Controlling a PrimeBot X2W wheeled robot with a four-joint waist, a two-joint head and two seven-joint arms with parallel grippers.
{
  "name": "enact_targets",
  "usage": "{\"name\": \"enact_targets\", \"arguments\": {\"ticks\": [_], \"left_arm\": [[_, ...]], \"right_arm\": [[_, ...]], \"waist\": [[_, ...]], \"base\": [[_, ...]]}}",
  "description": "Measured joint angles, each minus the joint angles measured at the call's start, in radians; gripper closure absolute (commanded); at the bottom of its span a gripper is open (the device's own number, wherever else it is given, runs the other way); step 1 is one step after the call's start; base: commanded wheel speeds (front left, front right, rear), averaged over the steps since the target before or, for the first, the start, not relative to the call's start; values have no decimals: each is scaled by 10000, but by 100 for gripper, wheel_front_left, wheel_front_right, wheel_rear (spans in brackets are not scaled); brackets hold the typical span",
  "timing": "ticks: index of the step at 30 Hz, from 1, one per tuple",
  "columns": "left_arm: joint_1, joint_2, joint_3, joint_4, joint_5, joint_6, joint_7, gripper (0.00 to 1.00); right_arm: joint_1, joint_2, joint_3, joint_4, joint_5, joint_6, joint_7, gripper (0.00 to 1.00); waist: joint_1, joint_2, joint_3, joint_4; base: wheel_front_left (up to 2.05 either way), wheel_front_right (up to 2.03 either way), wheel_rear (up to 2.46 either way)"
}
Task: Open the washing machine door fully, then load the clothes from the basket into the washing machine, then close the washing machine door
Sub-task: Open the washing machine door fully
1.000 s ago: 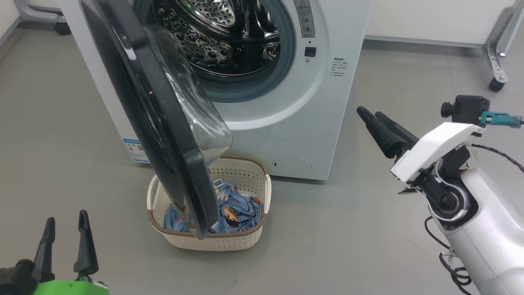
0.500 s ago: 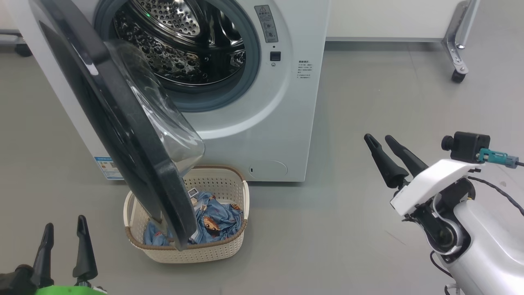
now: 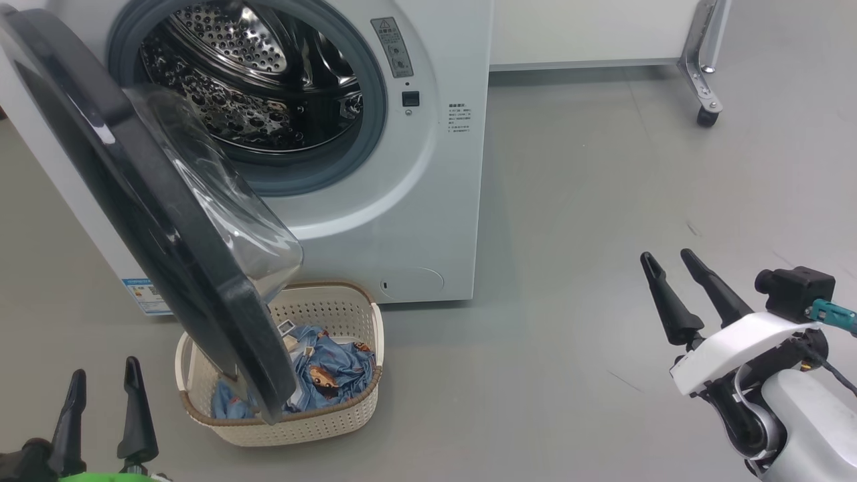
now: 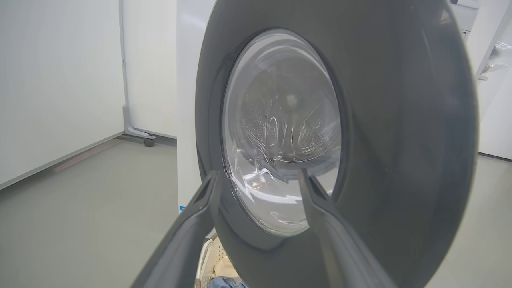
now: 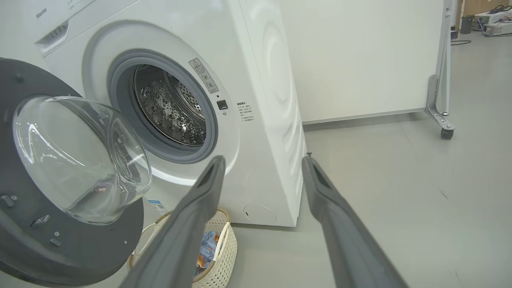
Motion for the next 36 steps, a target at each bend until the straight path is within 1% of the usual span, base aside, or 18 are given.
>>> {"name": "enact_targets", "arguments": {"ticks": [7, 10, 17, 36], "left_arm": [[-3, -21, -65, -79, 48, 0, 0, 0], [-6, -27, -65, -128, 81, 0, 0, 0], [-10, -38, -63, -130, 82, 0, 0, 0], [-20, -71, -59, -127, 94, 0, 0, 0]], "right_arm": [[45, -198, -38, 322, -788, -13, -142, 0], [101, -121, -138, 391, -830, -105, -144, 0], [291, 153, -165, 491, -1158, -105, -157, 0], [290, 508, -748, 579, -1632, -102, -213, 0]], "waist": [[0, 0, 112, -104], [0, 0, 128, -88], [0, 0, 161, -33], [0, 0, 168, 52]], "base": [[0, 0, 0], [0, 0, 0], [0, 0, 0], [0, 0, 0]]}}
